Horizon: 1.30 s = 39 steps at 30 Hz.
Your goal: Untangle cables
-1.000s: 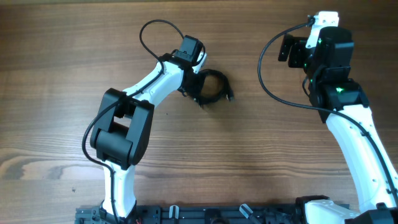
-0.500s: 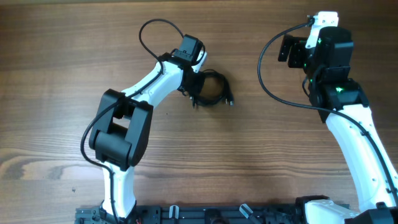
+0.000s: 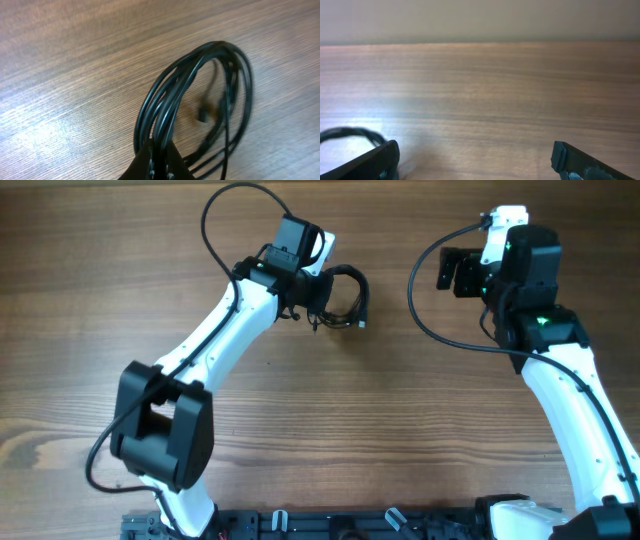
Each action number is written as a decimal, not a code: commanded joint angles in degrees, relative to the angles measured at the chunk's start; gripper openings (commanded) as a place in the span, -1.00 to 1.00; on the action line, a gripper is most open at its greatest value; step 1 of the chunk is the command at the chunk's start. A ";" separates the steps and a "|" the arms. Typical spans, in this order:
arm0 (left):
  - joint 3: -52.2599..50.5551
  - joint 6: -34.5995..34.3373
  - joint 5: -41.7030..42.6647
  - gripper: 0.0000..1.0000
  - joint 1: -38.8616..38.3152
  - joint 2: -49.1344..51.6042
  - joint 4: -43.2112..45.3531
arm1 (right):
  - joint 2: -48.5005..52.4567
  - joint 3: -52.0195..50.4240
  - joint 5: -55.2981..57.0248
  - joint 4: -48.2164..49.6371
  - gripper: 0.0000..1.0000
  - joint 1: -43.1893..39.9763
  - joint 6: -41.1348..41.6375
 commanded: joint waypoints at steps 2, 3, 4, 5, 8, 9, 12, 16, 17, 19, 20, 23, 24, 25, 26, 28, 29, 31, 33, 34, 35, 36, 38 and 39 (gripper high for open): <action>0.81 0.31 3.39 -0.88 0.20 -4.61 0.57 | 1.01 -0.35 -4.98 0.22 1.00 0.28 5.09; 0.81 0.28 4.55 -0.88 0.46 -5.20 0.61 | 1.01 -0.35 -5.03 0.33 0.99 0.28 5.73; 0.81 0.28 5.84 -0.88 0.81 -5.79 0.61 | 1.01 -0.35 -5.46 0.33 0.99 0.28 5.64; 0.81 0.26 7.08 -0.88 1.20 -6.32 0.61 | 1.01 -0.35 -5.92 0.33 0.99 0.28 5.22; 0.81 0.00 9.11 -0.87 2.69 -7.61 0.59 | 1.01 -0.35 -6.36 -0.22 0.99 0.28 5.33; 0.81 0.02 10.29 -0.87 3.23 -8.02 0.59 | 1.01 -0.35 -7.26 -0.79 0.99 0.28 5.25; 0.81 0.00 16.39 -0.85 5.09 -9.03 0.61 | 1.01 -0.35 -11.65 -0.79 0.99 0.28 5.25; 0.81 -0.63 20.50 -0.84 6.40 -9.64 0.61 | 2.27 -0.35 -20.96 -0.94 1.00 0.28 2.43; 0.81 -0.61 22.05 -0.83 6.56 -9.64 0.61 | 3.04 -0.35 -24.11 -1.18 0.99 0.28 1.38; 0.81 -0.61 25.14 -0.83 6.84 -9.79 0.66 | 4.92 -0.37 -29.07 -1.36 1.00 0.28 0.61; 0.81 -0.61 26.62 -0.83 6.99 -9.90 0.74 | 5.99 -0.35 -30.49 -1.25 0.99 0.28 0.59; 0.81 -0.61 28.59 -0.83 7.04 -10.40 0.83 | 8.83 -0.35 -36.09 -0.26 0.99 0.28 -0.70; 0.81 -0.61 28.72 -0.83 7.04 -10.49 0.83 | 9.49 -0.35 -37.99 0.00 0.99 0.28 -1.36; 0.81 -0.63 28.74 -0.83 7.02 -10.60 0.81 | 10.29 -0.35 -39.65 0.39 0.98 0.28 -1.62; 0.81 -0.66 28.74 -0.83 7.02 -10.75 0.81 | 11.04 -0.35 -40.70 0.83 0.95 0.28 -1.55; 0.81 -0.85 28.85 -0.83 7.04 -11.06 0.81 | 12.35 -0.35 -41.20 1.55 0.93 0.31 -1.33; 0.81 -0.90 29.44 -0.83 7.04 -11.30 0.83 | 12.96 -0.35 -41.22 1.81 0.93 0.28 -1.33; 0.81 -0.90 31.36 -0.83 7.04 -12.00 0.87 | 13.79 -0.35 -41.24 2.08 0.90 0.31 -1.38; 0.81 -1.07 32.28 -0.82 7.04 -12.68 1.18 | 14.29 -0.35 -41.72 2.38 0.89 0.31 -1.49; 0.81 -1.29 32.44 -0.83 7.02 -13.11 1.57 | 14.67 -0.37 -42.66 2.78 0.89 0.39 -2.08; 0.81 -1.33 32.61 -0.82 7.02 -13.46 1.97 | 14.82 -0.35 -43.89 3.10 0.87 0.44 -2.38; 0.81 -1.49 32.61 -0.82 7.04 -13.75 2.32 | 15.06 -0.35 -44.83 3.45 0.86 0.63 -2.43; 0.81 -2.47 32.61 -0.82 7.04 -14.43 2.97 | 15.37 -0.35 -45.51 3.85 0.86 1.22 -2.38; 0.81 -2.78 32.59 -0.82 7.04 -14.80 3.08 | 15.52 -0.37 -45.38 4.02 0.82 1.81 -2.36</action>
